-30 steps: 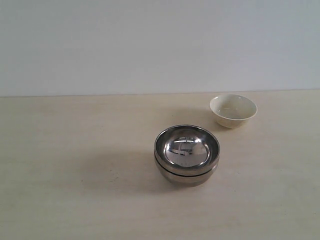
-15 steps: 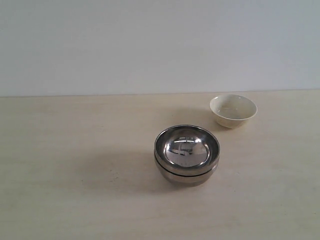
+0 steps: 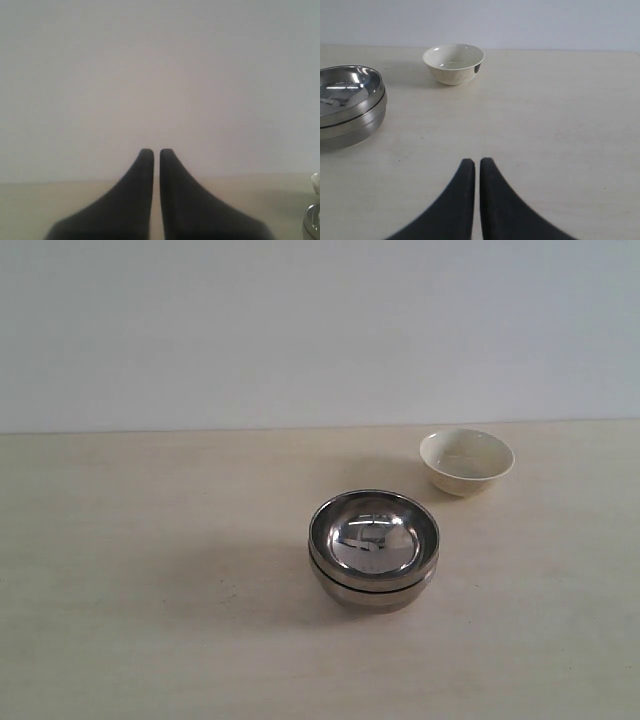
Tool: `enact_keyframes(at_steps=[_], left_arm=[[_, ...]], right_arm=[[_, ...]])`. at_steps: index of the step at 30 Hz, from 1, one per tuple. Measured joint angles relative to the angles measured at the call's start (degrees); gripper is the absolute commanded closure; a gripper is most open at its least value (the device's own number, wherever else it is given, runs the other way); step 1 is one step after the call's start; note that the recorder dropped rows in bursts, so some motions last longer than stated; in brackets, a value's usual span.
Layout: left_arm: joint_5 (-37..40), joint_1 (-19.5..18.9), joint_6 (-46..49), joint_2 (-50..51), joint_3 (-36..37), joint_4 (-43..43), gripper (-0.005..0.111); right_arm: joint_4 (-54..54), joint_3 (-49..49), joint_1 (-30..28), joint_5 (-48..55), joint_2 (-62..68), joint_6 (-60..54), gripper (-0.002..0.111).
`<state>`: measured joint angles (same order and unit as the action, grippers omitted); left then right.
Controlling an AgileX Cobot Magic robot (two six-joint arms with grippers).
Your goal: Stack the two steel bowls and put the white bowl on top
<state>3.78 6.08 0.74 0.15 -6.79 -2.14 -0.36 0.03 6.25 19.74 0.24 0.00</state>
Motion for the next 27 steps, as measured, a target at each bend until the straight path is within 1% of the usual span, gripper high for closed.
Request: enact_keyframes(at_steps=[3,9,19,24,27], left_arm=[[-0.5,-0.2,-0.1,0.0,2.6,0.2,0.103],[-0.7,-2.5,-0.1,0.0,6.5,0.2,0.103],[6.8,-5.9,-0.1,0.0,6.6,0.2,0.103],[11.5,-6.7,-0.1,0.0,6.6,0.2,0.103],[12.2,-6.7,-0.1,0.0,6.6,0.2,0.103]], right_arm=[[0.0,0.0,0.0,0.0,0.0,0.0,0.107],[0.0,0.0,0.0,0.0,0.0,0.0,0.107],[0.0,0.0,0.0,0.0,0.0,0.0,0.107],[0.0,0.0,0.0,0.0,0.0,0.0,0.107],[0.0,0.0,0.0,0.0,0.0,0.0,0.107]])
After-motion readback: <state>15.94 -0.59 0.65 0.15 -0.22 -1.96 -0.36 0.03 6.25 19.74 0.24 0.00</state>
